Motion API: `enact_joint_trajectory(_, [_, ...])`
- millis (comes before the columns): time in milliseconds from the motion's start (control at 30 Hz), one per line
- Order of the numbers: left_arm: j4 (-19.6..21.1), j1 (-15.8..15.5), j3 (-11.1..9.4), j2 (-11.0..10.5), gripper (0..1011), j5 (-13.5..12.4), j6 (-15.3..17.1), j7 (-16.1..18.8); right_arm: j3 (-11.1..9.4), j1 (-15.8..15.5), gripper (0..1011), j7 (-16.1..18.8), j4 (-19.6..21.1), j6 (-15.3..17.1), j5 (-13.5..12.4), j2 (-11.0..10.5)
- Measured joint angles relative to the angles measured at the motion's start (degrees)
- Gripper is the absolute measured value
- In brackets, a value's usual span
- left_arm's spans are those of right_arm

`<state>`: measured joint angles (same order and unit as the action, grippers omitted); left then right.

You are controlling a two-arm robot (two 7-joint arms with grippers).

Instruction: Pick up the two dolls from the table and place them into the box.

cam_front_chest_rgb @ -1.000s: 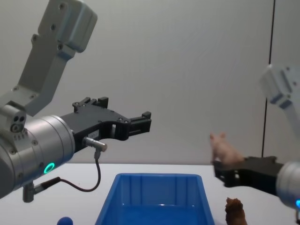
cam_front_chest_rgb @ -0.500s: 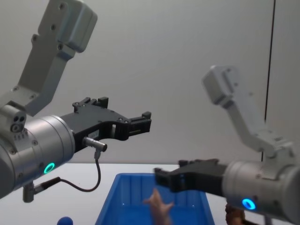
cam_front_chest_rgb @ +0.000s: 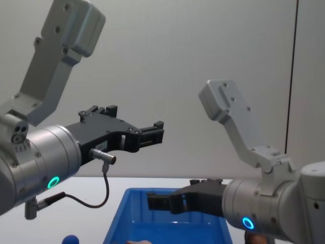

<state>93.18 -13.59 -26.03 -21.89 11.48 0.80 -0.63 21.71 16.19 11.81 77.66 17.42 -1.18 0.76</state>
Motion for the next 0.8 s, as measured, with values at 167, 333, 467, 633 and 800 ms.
enact_joint_trajectory(167, [0.00, 0.00, 0.00, 0.00, 1001, 0.00, 0.00, 0.00, -0.08, -0.57, 1001, -2.61, 0.67, 0.43, 0.24, -0.09])
enact_joint_trajectory(333, [0.00, 0.00, 0.00, 0.00, 1001, 0.00, 0.00, 0.00, -0.40, -1.84, 1001, -6.12, 2.62, 0.87, 0.67, -0.67])
enact_joint_trajectory(467, [0.00, 0.00, 0.00, 0.00, 1001, 0.00, 0.00, 0.00, -0.70, -2.96, 1001, -8.90, 4.23, 1.24, 1.07, -1.23])
enact_joint_trajectory(633, [0.00, 0.00, 0.00, 0.00, 1001, 0.00, 0.00, 0.00, -1.26, -4.93, 1001, -12.79, 6.88, 1.78, 1.63, -2.34])
enact_joint_trajectory(800, [0.00, 0.00, 0.00, 0.00, 1001, 0.00, 0.00, 0.00, -2.04, -7.22, 1001, -16.10, 9.36, 2.31, 2.03, -3.82])
